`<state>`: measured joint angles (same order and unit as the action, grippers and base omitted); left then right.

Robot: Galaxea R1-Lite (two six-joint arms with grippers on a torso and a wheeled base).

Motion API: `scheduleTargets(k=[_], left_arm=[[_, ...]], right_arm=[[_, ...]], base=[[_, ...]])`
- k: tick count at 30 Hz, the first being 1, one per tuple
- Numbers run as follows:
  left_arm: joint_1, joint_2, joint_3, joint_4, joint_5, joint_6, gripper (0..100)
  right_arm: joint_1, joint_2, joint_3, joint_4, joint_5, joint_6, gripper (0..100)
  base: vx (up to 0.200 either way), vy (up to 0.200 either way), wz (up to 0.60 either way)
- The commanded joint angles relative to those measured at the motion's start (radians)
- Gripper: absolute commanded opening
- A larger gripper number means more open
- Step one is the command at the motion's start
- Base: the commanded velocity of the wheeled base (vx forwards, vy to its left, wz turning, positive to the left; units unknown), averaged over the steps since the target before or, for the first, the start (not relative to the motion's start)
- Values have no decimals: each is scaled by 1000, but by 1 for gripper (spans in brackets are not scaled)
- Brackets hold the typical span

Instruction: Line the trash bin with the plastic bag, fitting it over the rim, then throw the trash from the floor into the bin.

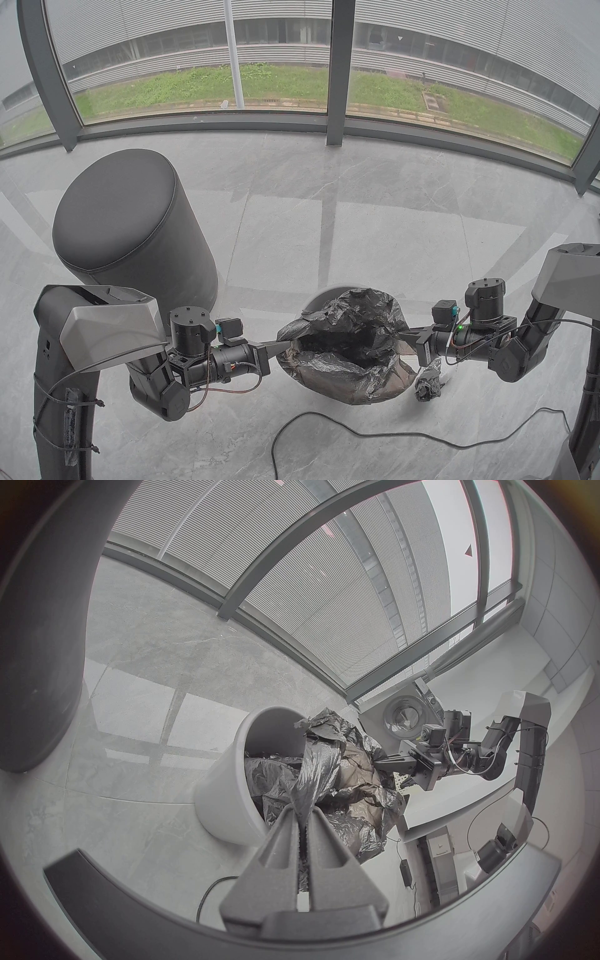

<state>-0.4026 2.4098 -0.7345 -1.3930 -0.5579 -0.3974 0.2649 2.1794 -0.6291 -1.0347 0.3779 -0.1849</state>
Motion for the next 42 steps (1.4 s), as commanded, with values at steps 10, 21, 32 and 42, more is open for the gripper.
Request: scheduleTargets(k=[10, 21, 32, 42], left_arm=[[1, -3, -60, 34, 3, 2, 0], [-55, -84, -177, 155, 3, 6, 0], [-104, -109, -157, 164, 3, 6, 0], [-101, -120, -138, 161, 3, 8, 0]], right_arm=[[-92, 53, 5, 1, -10, 5, 100], [8, 42, -178, 77, -5, -120, 100], [88, 145, -449, 226, -5, -295, 100], [0, 154, -483, 225, -4, -301, 100]], base=[[0, 0, 0], [0, 0, 0], [0, 0, 0], [0, 0, 0]])
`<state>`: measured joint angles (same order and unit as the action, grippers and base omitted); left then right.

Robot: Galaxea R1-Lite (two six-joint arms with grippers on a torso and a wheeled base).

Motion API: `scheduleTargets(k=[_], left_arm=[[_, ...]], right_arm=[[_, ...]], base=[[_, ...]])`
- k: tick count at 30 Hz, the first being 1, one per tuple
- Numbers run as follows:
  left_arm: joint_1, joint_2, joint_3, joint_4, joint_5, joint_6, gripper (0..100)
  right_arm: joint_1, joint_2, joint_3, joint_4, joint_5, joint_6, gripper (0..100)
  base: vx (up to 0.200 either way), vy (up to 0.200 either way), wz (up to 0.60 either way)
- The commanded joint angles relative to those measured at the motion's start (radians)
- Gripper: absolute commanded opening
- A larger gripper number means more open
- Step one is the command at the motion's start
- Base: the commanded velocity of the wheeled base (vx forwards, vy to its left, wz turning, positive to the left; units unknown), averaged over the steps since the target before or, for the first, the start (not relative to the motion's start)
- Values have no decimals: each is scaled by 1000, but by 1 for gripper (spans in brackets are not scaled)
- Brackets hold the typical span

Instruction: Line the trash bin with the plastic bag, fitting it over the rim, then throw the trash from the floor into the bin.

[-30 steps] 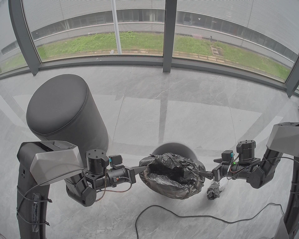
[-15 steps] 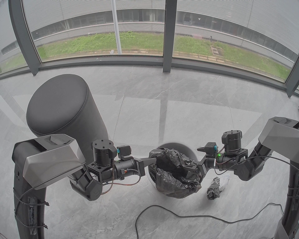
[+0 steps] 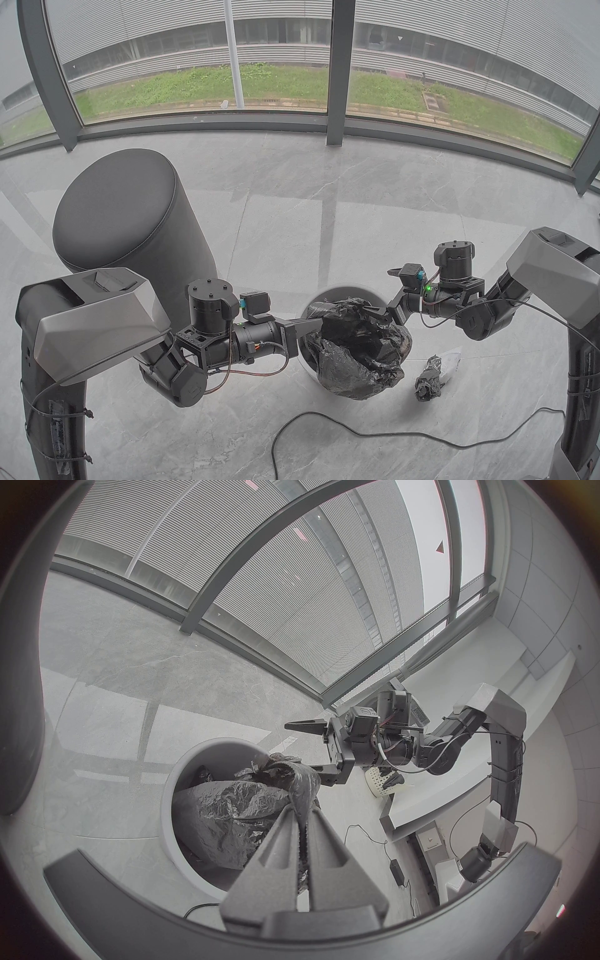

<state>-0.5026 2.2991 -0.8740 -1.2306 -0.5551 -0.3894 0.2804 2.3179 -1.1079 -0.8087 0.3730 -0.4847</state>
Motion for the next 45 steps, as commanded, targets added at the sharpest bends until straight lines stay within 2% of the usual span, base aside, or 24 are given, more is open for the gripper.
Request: scheduleTargets(k=[1, 7, 11, 16, 17, 22, 25, 35, 45], left_arm=[[-1, -7, 1, 0, 0, 1, 0], [4, -7, 1, 2, 0, 0, 0], [18, -7, 1, -1, 0, 0, 0], [24, -3, 1, -6, 0, 0, 0], [24, -1, 1, -9, 0, 1, 0], [22, -7, 4, -9, 0, 7, 0], [22, -10, 6, -9, 0, 9, 0], [18, -18, 4, -10, -5, 10, 0], [21, -6, -3, -15, -6, 10, 0]], right_arm=[[-14, 18, -3, -1, 1, -2, 100], [48, 9, 5, 2, 7, 0, 100], [48, -57, 40, 2, 14, 3, 100], [-20, -146, 177, -1, 52, -2, 100], [-55, -164, 217, -4, 57, -2, 100], [-138, -109, 178, -9, 55, -6, 100], [-150, -61, 146, -7, 55, -28, 100], [-26, 95, 10, -4, 55, -31, 100], [17, 64, 48, -7, 57, -31, 100]], base=[[0, 0, 0], [0, 0, 0], [0, 0, 0], [0, 0, 0], [0, 0, 0], [0, 0, 0], [0, 0, 0], [0, 0, 0], [0, 0, 0]])
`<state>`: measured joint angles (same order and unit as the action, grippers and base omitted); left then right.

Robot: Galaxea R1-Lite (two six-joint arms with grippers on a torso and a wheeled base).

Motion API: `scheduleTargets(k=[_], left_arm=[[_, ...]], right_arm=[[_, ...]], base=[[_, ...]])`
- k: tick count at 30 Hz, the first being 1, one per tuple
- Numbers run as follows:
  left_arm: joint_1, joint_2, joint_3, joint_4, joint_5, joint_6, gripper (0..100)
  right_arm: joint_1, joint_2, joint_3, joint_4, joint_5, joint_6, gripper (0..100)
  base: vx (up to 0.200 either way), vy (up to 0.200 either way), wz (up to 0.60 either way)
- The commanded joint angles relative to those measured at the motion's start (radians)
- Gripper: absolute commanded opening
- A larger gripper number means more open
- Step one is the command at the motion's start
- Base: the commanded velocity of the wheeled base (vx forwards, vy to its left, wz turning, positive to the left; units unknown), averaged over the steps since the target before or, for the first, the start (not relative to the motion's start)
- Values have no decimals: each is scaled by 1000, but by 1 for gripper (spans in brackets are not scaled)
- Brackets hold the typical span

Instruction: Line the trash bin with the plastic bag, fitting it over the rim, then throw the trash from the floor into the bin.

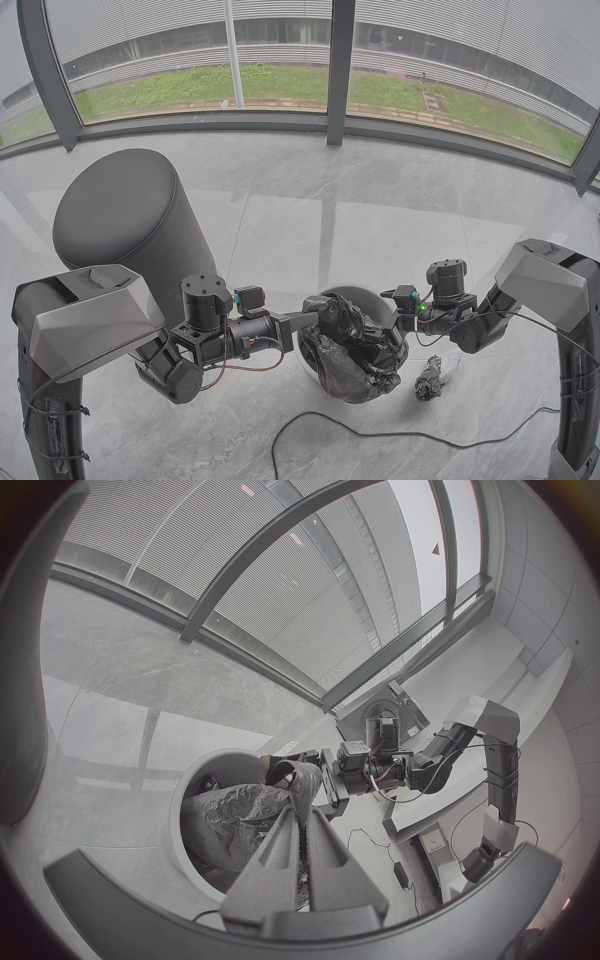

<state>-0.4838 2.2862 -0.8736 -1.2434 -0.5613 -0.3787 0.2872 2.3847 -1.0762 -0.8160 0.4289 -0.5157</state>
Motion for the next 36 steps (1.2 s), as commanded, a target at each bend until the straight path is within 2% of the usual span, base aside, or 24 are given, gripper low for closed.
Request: scheduleTargets(k=[1, 12, 20, 24, 25, 36], left_arm=[[2, 6, -5, -2, 0, -2, 0], [-2, -7, -10, -4, -5, 0, 0], [-13, -11, -8, -4, -5, 3, 0], [-21, -14, -8, -2, -5, 3, 0], [-21, -14, -8, -2, -5, 3, 0], [-13, -8, -10, -4, -3, 3, 0]], right_arm=[[15, 4, 18, -2, 1, 0, 100], [89, 70, -45, -3, 1, 10, 100], [73, 107, -76, -5, 1, 17, 100], [55, 111, -76, -6, 1, 48, 100], [50, 111, -77, -8, 1, 56, 0], [35, 24, -2, -34, -1, 63, 0]], base=[[0, 0, 0], [0, 0, 0], [0, 0, 0], [0, 0, 0], [0, 0, 0], [0, 0, 0]])
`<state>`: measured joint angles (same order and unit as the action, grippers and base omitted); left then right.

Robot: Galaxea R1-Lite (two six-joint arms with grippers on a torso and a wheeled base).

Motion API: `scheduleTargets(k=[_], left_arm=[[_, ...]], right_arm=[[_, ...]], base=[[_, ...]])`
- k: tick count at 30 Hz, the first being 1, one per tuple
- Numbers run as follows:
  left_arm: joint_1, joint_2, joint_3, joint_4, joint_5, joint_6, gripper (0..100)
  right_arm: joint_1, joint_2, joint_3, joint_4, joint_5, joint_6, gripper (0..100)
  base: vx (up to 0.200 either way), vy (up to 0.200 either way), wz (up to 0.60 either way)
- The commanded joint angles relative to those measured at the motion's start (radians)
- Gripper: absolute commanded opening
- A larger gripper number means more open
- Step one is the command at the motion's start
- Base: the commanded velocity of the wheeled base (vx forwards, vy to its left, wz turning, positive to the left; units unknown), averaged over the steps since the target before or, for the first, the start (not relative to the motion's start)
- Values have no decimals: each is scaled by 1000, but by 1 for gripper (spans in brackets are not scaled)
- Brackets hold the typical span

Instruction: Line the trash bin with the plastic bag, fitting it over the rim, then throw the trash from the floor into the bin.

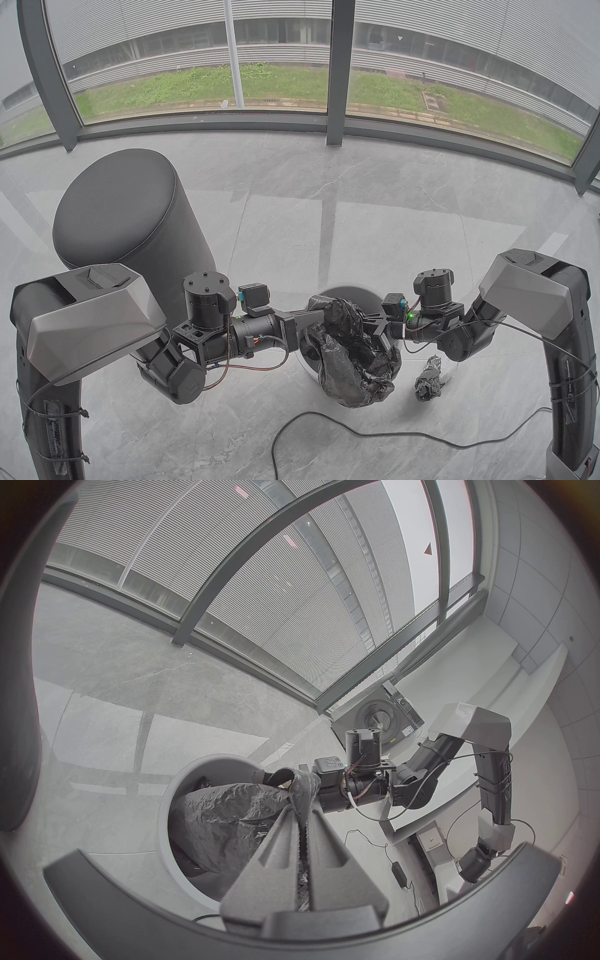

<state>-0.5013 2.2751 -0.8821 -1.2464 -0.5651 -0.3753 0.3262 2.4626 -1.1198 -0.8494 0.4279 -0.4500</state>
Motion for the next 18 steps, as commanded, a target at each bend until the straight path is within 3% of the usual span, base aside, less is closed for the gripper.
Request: scheduleTargets(k=[1, 9, 18], left_arm=[[4, 4, -1, -4, 1, -1, 0], [41, 40, -6, -42, 4, -1, 0], [63, 133, -101, -28, 2, -1, 0]], right_arm=[[-4, -68, 52, -5, 0, -3, 0], [-16, -189, 112, -34, 0, -1, 0], [-108, -200, 117, -34, 0, -6, 0]], base=[[0, 0, 0], [0, 0, 0], [0, 0, 0]])
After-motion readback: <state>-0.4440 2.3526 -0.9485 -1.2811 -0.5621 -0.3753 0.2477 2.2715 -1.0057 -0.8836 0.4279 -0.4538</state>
